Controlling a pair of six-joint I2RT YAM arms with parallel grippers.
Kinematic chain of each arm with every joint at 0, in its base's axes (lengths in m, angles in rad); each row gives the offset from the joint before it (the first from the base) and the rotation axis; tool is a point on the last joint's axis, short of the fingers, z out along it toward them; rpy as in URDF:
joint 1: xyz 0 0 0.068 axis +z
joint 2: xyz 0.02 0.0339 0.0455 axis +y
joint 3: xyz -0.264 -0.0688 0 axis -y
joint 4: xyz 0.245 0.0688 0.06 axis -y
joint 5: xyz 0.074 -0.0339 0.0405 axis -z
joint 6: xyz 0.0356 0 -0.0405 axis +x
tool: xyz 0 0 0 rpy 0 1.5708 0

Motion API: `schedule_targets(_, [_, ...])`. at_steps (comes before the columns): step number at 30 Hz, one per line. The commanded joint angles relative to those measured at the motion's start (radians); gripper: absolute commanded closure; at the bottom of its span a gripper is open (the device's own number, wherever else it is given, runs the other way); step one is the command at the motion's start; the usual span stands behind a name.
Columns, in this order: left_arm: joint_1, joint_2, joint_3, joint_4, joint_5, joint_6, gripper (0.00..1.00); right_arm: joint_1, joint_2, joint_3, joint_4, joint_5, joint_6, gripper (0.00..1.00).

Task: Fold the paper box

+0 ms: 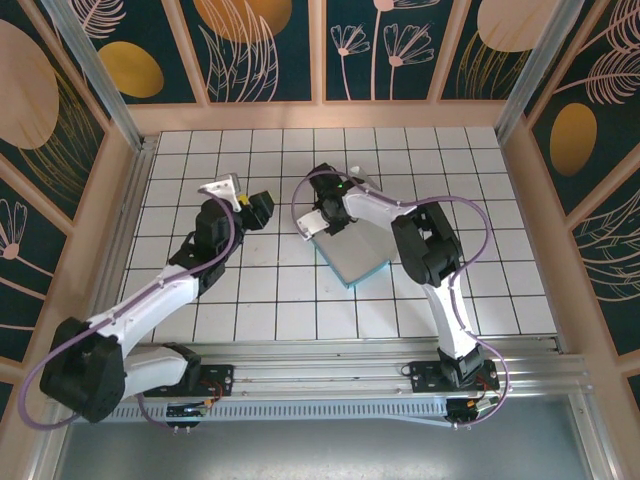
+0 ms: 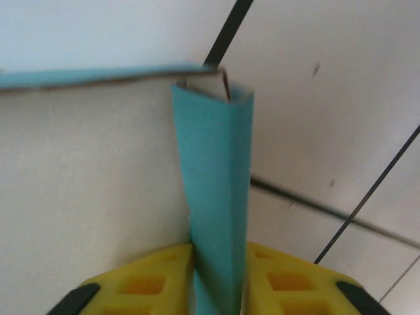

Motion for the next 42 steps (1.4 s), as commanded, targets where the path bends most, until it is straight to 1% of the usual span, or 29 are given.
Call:
schedule_targets(1, [0.0, -0.035, 0.0, -0.006, -0.057, 0.049, 0.36, 0.02, 0.006, 0.036, 0.065, 0.001, -0.053, 0.7])
schedule_targets(3, [0.0, -0.036, 0.022, -0.059, -0.055, 0.081, 0.36, 0.02, -0.019, 0.083, -0.002, -0.017, -0.02, 0.67])
schedule_targets(5, [0.0, -0.045, 0.031, -0.092, -0.05, 0.09, 0.37, 0.02, -0.074, 0.076, -0.023, -0.032, 0.022, 0.66])
schedule_targets(6, [0.0, -0.055, 0.033, -0.096, -0.027, 0.098, 0.38, 0.02, -0.119, 0.046, -0.014, -0.033, 0.061, 0.66])
schedule_targets(7, [0.0, -0.068, 0.036, -0.097, 0.003, 0.107, 0.38, 0.02, -0.174, 0.004, 0.007, -0.066, 0.117, 0.66])
schedule_targets(8, [0.0, -0.079, 0.037, -0.096, 0.035, 0.119, 0.38, 0.02, -0.228, -0.049, 0.04, -0.076, 0.183, 0.66])
schedule_targets(9, [0.0, -0.089, 0.042, -0.097, 0.07, 0.135, 0.37, 0.022, -0.296, -0.112, 0.083, -0.081, 0.282, 0.65])
schedule_targets(11, [0.0, -0.101, 0.059, -0.107, 0.132, 0.164, 0.36, 0.029, -0.428, -0.229, 0.17, -0.076, 0.551, 0.64])
schedule_targets(13, [0.0, -0.095, 0.089, -0.13, 0.181, 0.2, 0.34, 0.031, -0.583, -0.36, 0.254, -0.051, 0.885, 0.61])
schedule_targets(14, [0.0, -0.09, 0.106, -0.143, 0.208, 0.217, 0.34, 0.028, -0.66, -0.423, 0.288, -0.034, 1.025, 0.6])
schedule_targets(16, [0.0, -0.072, 0.143, -0.168, 0.27, 0.245, 0.33, 0.015, -0.834, -0.564, 0.326, 0.019, 1.318, 0.46])
schedule_targets(17, [0.0, -0.061, 0.159, -0.177, 0.3, 0.252, 0.32, 0.002, -0.905, -0.619, 0.327, 0.025, 1.426, 0.4])
schedule_targets(18, [0.0, -0.048, 0.176, -0.186, 0.333, 0.263, 0.32, -0.023, -0.982, -0.673, 0.316, 0.017, 1.548, 0.36])
schedule_targets(19, [0.0, -0.034, 0.195, -0.198, 0.365, 0.27, 0.31, -0.061, -1.046, -0.713, 0.294, 0.012, 1.702, 0.3])
schedule_targets(20, [0.0, -0.021, 0.21, -0.208, 0.385, 0.275, 0.31, -0.106, -1.091, -0.737, 0.265, 0.001, 1.831, 0.28])
schedule_targets(21, [0.0, -0.009, 0.223, -0.213, 0.399, 0.275, 0.31, -0.173, -1.125, -0.757, 0.213, -0.03, 1.968, 0.28])
schedule_targets(22, [0.0, 0.002, 0.231, -0.216, 0.407, 0.275, 0.3, -0.241, -1.143, -0.766, 0.145, -0.072, 2.072, 0.28])
schedule_targets(23, [0.0, 0.009, 0.237, -0.217, 0.41, 0.272, 0.3, -0.292, -1.146, -0.769, 0.087, -0.098, 2.135, 0.28])
schedule_targets(25, [0.0, 0.015, 0.24, -0.215, 0.412, 0.267, 0.29, -0.375, -1.12, -0.775, -0.047, -0.115, 2.213, 0.28])
schedule_targets(27, [0.0, 0.016, 0.236, -0.211, 0.412, 0.263, 0.29, -0.423, -1.074, -0.782, -0.109, -0.115, 2.249, 0.3])
schedule_targets(31, [0.0, 0.012, 0.228, -0.226, 0.42, 0.265, 0.27, -0.472, -0.984, -0.837, -0.083, -0.111, 2.265, 0.32])
schedule_targets(33, [0.0, 0.012, 0.235, -0.251, 0.453, 0.285, 0.26, -0.486, -0.924, -0.874, -0.039, -0.139, 2.257, 0.32])
schedule_targets(35, [0.0, 0.017, 0.25, -0.295, 0.491, 0.325, 0.23, -0.485, -0.859, -0.892, -0.018, -0.118, 2.246, 0.32])
schedule_targets(37, [0.0, 0.022, 0.27, -0.36, 0.487, 0.368, 0.2, -0.485, -0.809, -0.903, -0.003, -0.072, 2.246, 0.31])
schedule_targets(40, [0.0, 0.011, 0.275, -0.421, 0.429, 0.413, 0.18, -0.484, -0.766, -0.901, 0.016, -0.014, 2.251, 0.26])
schedule_targets(42, [0.0, -0.009, 0.265, -0.429, 0.413, 0.421, 0.17, -0.477, -0.751, -0.893, 0.015, 0.015, 2.237, 0.15])
